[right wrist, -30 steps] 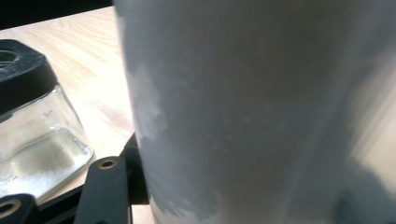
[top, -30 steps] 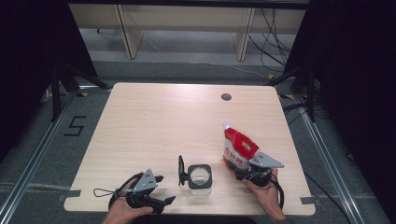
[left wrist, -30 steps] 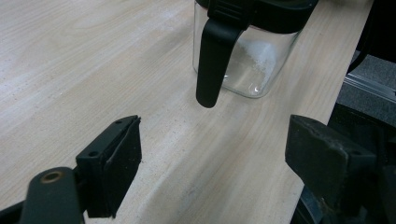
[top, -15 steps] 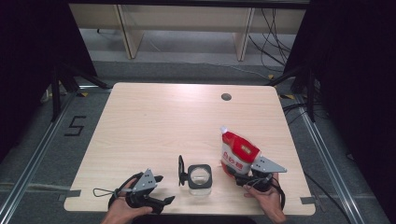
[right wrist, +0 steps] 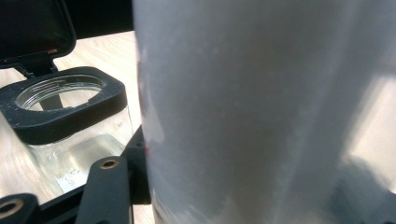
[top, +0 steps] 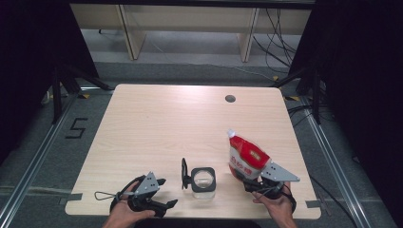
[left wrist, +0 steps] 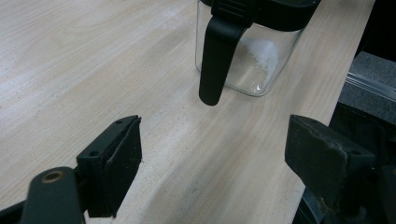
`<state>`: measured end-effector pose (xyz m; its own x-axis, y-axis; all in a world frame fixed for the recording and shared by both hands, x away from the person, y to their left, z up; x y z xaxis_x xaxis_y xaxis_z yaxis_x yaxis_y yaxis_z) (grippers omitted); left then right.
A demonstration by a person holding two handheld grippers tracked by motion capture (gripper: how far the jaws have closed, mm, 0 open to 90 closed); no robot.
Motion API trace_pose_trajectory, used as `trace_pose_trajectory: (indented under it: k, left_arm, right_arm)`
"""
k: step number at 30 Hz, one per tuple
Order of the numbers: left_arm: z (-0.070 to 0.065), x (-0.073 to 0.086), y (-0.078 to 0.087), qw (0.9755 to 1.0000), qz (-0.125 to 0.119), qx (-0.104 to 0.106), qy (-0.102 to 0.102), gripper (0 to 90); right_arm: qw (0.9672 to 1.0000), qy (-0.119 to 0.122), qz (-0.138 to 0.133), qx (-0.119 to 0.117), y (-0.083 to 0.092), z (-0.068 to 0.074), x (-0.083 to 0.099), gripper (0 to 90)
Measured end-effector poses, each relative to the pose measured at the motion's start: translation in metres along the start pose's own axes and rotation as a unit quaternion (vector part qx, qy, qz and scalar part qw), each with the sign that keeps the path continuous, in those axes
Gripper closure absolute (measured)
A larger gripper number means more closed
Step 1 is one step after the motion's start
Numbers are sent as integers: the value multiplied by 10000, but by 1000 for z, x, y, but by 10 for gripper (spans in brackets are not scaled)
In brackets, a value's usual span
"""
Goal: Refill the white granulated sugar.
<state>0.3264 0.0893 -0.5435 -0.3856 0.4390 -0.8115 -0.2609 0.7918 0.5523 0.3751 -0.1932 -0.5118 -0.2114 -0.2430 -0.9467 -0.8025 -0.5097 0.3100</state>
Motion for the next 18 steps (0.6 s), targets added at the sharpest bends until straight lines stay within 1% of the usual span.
trace_pose_trajectory:
  k: [1,2,3,5,6,7,8,9,10,11,12,13,14,15,16,17,18]
  left_arm:
    - [0,0,0,10000,2,3,-28,184]
    - [1,-1,0,9999,10,4,-134,185]
    - [1,0,1,10000,19,-36,-36,185]
    - [1,0,0,10000,-23,-31,-11,185]
    - [1,0,0,10000,-23,-31,-11,185]
    - [4,1,2,9998,91,-20,-198,185]
    - [3,0,1,9999,34,-20,-146,185]
    - [2,1,1,10000,26,-31,-26,185]
    - [2,1,1,10000,26,-31,-26,185]
    - [2,1,1,10000,19,-30,-27,185]
    - [2,1,1,10000,-2,-42,-6,184]
    - [3,1,1,10000,-17,-61,-11,184]
    - [3,1,1,10000,-17,-61,-11,185]
    - [3,1,1,10000,-16,-60,-10,184]
    - [4,1,1,10000,15,-82,-29,184]
    - [5,2,1,9999,47,-105,-43,185]
    - [5,2,1,9999,47,-105,-43,184]
  right_arm:
    - [9999,140,-10,62,2,-2,-1,417]
    - [9999,70,-6,101,5,-1,-2,416]
    - [9996,249,-18,101,7,-1,-3,417]
    - [9985,504,-65,211,12,-1,-5,417]
    - [9985,504,-65,211,12,-1,-5,417]
    - [9972,677,-97,286,17,1,-7,417]
    - [9959,811,-179,356,19,0,-9,417]
    - [9953,889,-140,360,22,2,-9,417]
    - [9953,889,-140,360,22,2,-9,417]
    - [9946,933,-149,425,23,3,-10,417]
    - [9887,1379,-209,556,27,2,-13,417]
    - [9871,1481,-196,577,29,3,-13,417]
    - [9871,1481,-196,577,29,3,-13,417]
    - [9828,1732,-169,617,31,5,-13,417]
    - [9816,1794,-98,640,33,8,-12,418]
    - [9788,1935,-118,663,33,8,-12,417]
    - [9788,1935,-118,663,33,8,-12,417]
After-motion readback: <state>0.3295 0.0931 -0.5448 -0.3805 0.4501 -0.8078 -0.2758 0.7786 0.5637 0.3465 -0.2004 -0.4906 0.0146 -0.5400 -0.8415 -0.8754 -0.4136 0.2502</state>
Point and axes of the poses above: each handheld gripper's, and its own axes: y roughly backward along the jaws, x roughly out of its underside, z roughly to its left, the point moved 8 cm from there along -y, roughly forward along the jaws, and after that the axes turned 11 degrees about x, right-handed, at the moved point
